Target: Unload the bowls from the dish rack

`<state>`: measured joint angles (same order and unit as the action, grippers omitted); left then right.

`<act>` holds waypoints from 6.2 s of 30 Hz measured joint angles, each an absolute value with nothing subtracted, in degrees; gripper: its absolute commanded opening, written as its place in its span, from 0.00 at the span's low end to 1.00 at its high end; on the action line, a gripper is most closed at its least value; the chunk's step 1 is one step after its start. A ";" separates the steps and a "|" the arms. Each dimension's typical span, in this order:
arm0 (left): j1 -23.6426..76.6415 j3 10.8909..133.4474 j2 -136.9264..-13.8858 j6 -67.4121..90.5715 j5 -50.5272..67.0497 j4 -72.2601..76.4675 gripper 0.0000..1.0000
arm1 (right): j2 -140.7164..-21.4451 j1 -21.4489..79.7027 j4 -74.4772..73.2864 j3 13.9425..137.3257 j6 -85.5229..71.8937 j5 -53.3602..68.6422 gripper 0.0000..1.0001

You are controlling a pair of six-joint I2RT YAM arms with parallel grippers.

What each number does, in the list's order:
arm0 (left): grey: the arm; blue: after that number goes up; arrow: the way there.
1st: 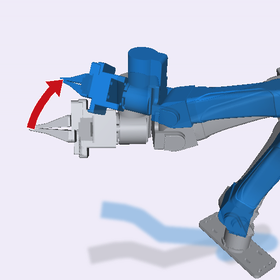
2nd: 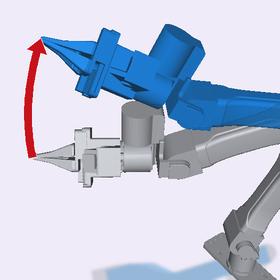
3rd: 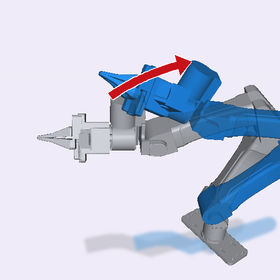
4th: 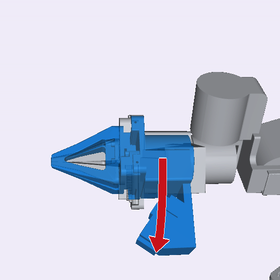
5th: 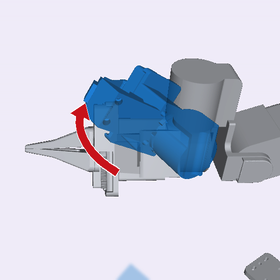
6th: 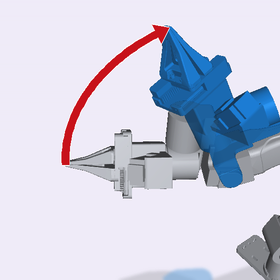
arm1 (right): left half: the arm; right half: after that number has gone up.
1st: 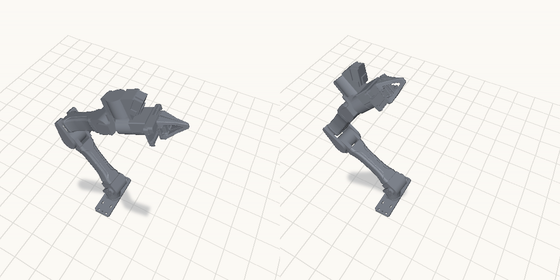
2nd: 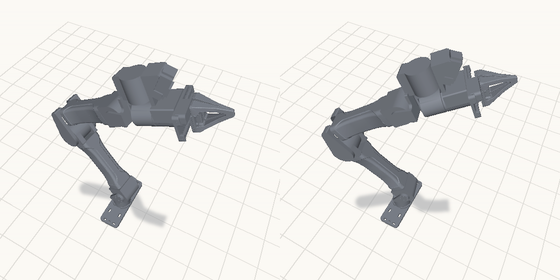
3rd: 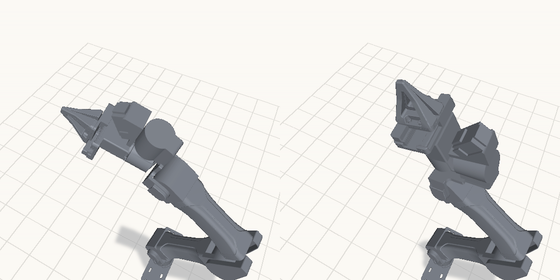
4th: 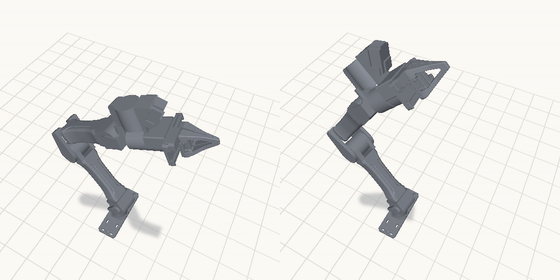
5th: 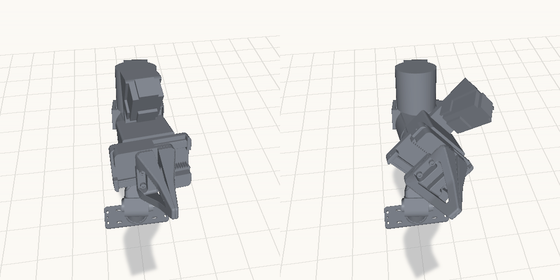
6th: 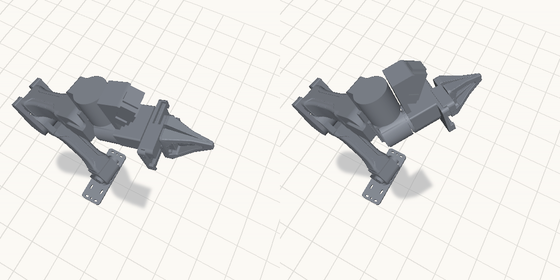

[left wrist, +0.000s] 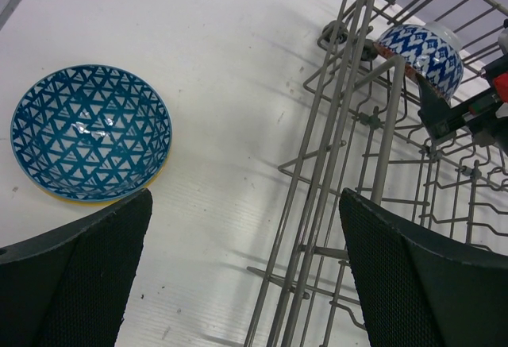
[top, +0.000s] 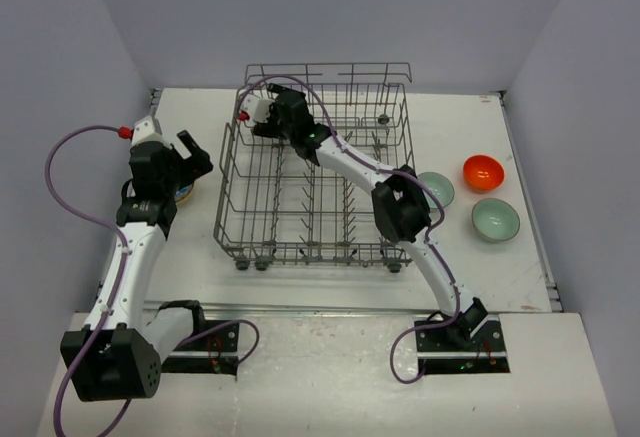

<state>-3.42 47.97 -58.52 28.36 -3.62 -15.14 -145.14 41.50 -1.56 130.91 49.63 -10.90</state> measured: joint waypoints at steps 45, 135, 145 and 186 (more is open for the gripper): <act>-4.86 41.87 -53.17 29.91 -1.02 -13.37 1.00 | -154.12 41.54 29.30 127.24 67.79 -29.45 0.00; -2.04 75.29 -84.33 32.12 -6.44 -22.81 1.00 | -121.58 -14.26 -49.52 113.47 -29.30 22.65 0.00; -2.07 76.99 -87.05 32.14 -5.30 -21.96 1.00 | -135.85 -12.21 -54.92 129.73 -26.11 15.70 0.00; -2.07 79.26 -89.19 32.36 -4.64 -21.91 1.00 | -140.90 -10.50 -55.72 127.35 -23.05 8.47 0.49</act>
<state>-2.07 79.26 -89.19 32.36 -4.64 -21.91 -140.90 -10.50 -55.72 127.35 -23.05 8.47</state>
